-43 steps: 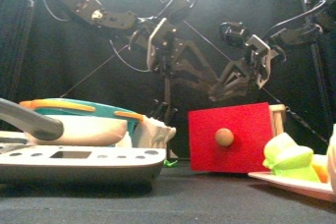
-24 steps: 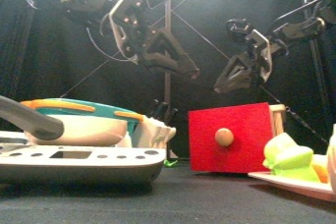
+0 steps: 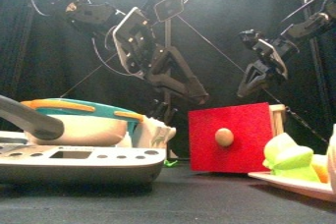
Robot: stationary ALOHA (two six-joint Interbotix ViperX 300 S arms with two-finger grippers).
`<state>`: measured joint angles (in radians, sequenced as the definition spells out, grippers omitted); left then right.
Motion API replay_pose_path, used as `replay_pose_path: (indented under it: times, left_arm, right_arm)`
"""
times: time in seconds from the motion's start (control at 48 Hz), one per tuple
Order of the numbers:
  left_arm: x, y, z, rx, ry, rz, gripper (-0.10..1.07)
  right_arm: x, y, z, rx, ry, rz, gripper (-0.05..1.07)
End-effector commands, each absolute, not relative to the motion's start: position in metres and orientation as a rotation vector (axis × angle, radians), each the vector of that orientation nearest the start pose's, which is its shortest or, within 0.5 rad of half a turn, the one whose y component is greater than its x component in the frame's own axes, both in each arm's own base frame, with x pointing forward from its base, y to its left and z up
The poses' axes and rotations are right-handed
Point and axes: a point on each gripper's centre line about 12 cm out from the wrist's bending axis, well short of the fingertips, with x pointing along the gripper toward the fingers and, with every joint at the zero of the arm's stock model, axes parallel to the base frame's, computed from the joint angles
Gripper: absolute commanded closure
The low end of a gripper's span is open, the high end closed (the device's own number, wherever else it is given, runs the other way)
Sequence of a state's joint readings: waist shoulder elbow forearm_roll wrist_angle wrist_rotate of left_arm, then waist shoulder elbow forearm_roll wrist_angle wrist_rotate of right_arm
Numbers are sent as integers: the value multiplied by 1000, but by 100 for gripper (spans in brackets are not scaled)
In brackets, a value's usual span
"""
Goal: Close drawer
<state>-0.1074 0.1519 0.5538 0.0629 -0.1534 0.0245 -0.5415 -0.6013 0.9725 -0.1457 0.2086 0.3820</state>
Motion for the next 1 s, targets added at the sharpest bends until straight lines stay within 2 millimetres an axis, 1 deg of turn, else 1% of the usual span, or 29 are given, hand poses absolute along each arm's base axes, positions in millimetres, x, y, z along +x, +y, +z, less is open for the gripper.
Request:
replay_pose_path:
  times: [0.0,0.083,0.229,0.333,0.562,0.625,0.812,0.979]
  left_arm:
    - [439,-47,168,105,514,-133,65]
    - [442,-47,164,104,521,-132,65]
    - [445,-47,160,103,528,-131,65]
    - [447,-47,158,101,531,-130,65]
    - [452,-34,153,80,539,-95,65]
    - [454,-28,154,74,535,-81,65]
    - [464,-19,159,72,519,-61,65]
    - [470,-9,156,65,519,-39,65]
  right_arm:
    - [215,-144,232,390,512,-658,61]
    - [210,-148,221,403,552,-684,61]
    - [206,-148,202,419,613,-695,61]
    - [204,-147,193,426,639,-696,61]
    - [202,-145,188,428,647,-694,61]
    - [202,-144,187,426,647,-693,61]
    - [203,-144,187,423,644,-688,61]
    - [204,-142,186,419,649,-679,61]
